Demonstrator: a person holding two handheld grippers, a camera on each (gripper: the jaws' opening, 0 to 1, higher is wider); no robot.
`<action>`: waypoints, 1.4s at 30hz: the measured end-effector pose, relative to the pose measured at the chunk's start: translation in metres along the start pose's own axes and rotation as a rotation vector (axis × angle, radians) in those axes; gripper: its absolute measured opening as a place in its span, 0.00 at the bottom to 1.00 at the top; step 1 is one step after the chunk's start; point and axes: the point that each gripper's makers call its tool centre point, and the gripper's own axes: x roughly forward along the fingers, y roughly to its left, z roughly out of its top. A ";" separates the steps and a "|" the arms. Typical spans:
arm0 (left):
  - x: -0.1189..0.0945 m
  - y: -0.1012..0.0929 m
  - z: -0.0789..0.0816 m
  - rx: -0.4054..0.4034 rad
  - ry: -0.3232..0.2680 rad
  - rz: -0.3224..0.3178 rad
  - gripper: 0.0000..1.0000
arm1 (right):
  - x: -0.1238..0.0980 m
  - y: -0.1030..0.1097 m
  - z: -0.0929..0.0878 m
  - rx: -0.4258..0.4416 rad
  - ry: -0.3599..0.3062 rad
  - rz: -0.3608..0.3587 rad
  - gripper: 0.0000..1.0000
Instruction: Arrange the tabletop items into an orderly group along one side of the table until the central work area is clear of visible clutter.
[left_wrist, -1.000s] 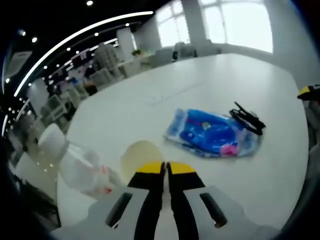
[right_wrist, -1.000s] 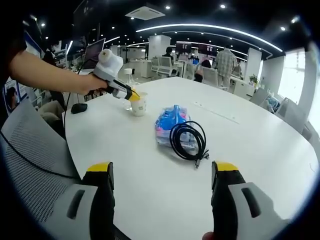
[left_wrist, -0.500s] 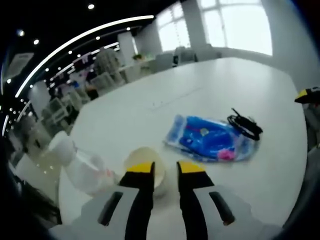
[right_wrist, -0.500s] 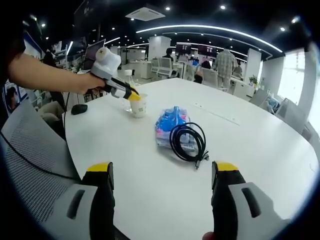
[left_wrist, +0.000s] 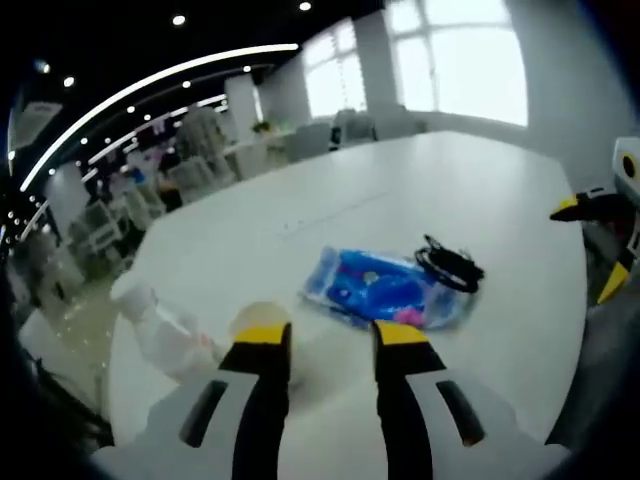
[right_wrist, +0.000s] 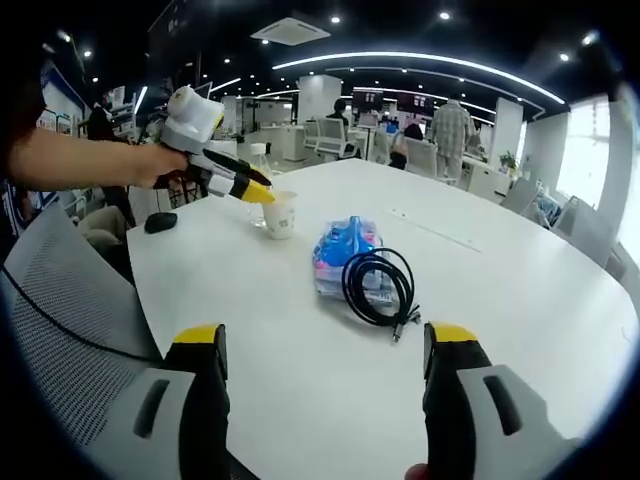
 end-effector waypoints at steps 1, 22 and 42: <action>-0.002 -0.002 0.001 -0.003 -0.003 -0.005 0.34 | 0.000 0.000 0.000 0.001 -0.001 0.001 0.81; -0.061 -0.039 -0.001 -0.082 -0.108 -0.083 0.65 | 0.001 0.006 0.002 -0.013 -0.003 0.023 0.80; -0.101 -0.049 -0.021 -0.089 -0.167 -0.057 0.98 | 0.008 0.008 0.010 0.074 -0.043 0.031 0.87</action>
